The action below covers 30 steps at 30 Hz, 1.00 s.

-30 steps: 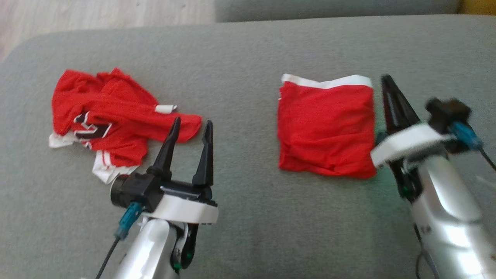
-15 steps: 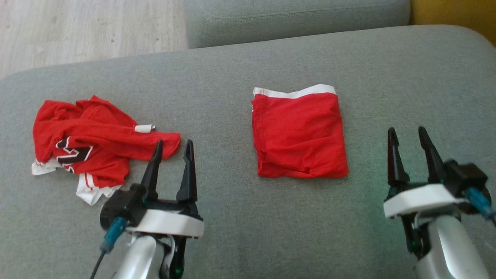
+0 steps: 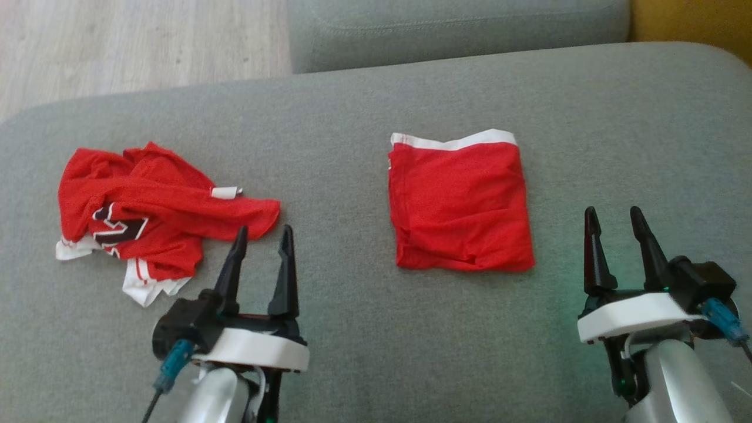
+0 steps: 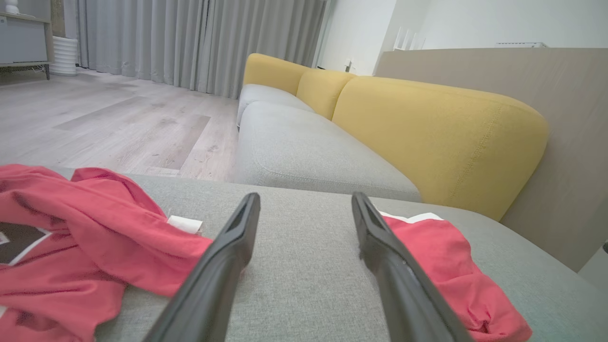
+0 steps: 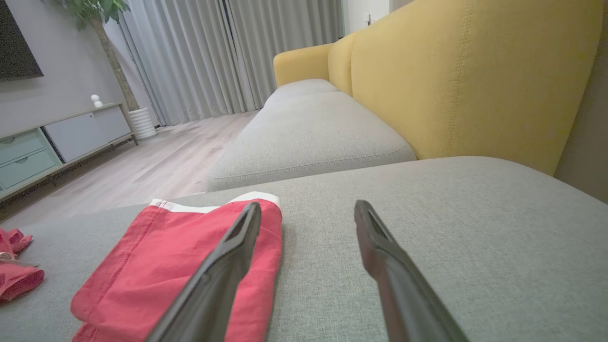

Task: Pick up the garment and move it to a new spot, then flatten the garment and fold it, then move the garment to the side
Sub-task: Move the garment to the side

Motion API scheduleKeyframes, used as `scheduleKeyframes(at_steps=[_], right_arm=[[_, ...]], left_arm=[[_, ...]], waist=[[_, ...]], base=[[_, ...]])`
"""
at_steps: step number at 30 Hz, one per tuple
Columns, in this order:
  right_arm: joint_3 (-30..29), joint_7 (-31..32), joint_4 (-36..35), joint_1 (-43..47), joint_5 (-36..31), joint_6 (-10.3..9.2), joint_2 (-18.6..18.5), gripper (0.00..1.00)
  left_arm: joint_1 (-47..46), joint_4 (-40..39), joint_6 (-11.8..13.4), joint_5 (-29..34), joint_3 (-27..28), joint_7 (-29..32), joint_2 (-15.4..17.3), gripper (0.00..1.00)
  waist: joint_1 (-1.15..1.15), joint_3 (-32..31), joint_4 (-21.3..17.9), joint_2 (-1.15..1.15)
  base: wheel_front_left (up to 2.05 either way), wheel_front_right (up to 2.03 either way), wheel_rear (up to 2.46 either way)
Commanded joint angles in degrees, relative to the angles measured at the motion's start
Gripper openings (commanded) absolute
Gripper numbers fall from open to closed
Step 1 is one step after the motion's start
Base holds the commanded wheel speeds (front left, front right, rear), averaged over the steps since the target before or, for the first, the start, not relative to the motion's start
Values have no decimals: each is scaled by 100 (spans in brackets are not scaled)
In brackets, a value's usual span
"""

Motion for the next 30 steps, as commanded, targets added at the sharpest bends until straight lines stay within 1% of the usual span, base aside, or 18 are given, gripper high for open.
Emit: scheduleKeyframes(at_steps=[1, 5, 9, 13, 16, 22, 24, 25, 26, 27, 28, 30], right_arm=[[114, -63, -106, -220, -79, -4, -12, 100], [67, 4, 53, -473, -214, -4, -11, 100], [98, 270, 343, -833, -220, -4, -11, 100], [163, 703, 902, -1215, 14, -4, -11, 100], [160, 879, 1314, -1486, 217, -4, -11, 100], [197, 1003, 2062, -1910, 421, -4, -11, 100], [265, 997, 2293, -2016, 352, -4, -11, 100], [298, 980, 2398, -2059, 307, -4, -16, 83], [335, 945, 2488, -2101, 249, -4, -31, 5], [335, 945, 2488, -2101, 249, -4, -31, 5], [411, 851, 2641, -2173, 145, -4, -53, 0], [439, 799, 2704, -2211, 97, -4, -67, 0]], left_arm=[[-165, -212, 15, 56, 94, -30, 15, 100], [-294, -270, 28, 73, 0, -30, 15, 100], [-443, -291, 30, 99, -110, -31, 15, 100], [-603, -296, 36, 90, -247, -31, 15, 100], [-717, -289, 49, 59, -400, -31, 15, 100], [-866, -284, 100, 28, -552, -31, 15, 100], [-875, -290, 117, 17, -564, -31, 15, 100], [-874, -290, 126, 15, -567, -31, 15, 100], [-873, -290, 134, 12, -569, -31, 15, 100], [-873, -290, 134, 12, -569, -31, 15, 100], [-872, -291, 151, 14, -570, -31, 15, 100], [-873, -294, 155, 20, -567, -31, 15, 100]], waist=[[0, 67, 58, 0], [0, 293, 177, 0], [0, 578, 328, 0], [0, 828, 503, 0], [0, 970, 667, 0], [0, 1116, 875, 0], [0, 1113, 903, 0], [0, 1105, 912, 0], [0, 1096, 917, 0], [0, 1096, 917, 0], [0, 1067, 907, 0], [0, 1046, 889, 0]], base=[[0, 0, 0], [0, 0, 0], [0, 0, 0], [0, 0, 0], [0, 0, 0], [0, 0, 0], [0, 0, 0], [0, 0, 0], [0, 0, 0], [0, 0, 0], [0, 0, 0], [0, 0, 0]])
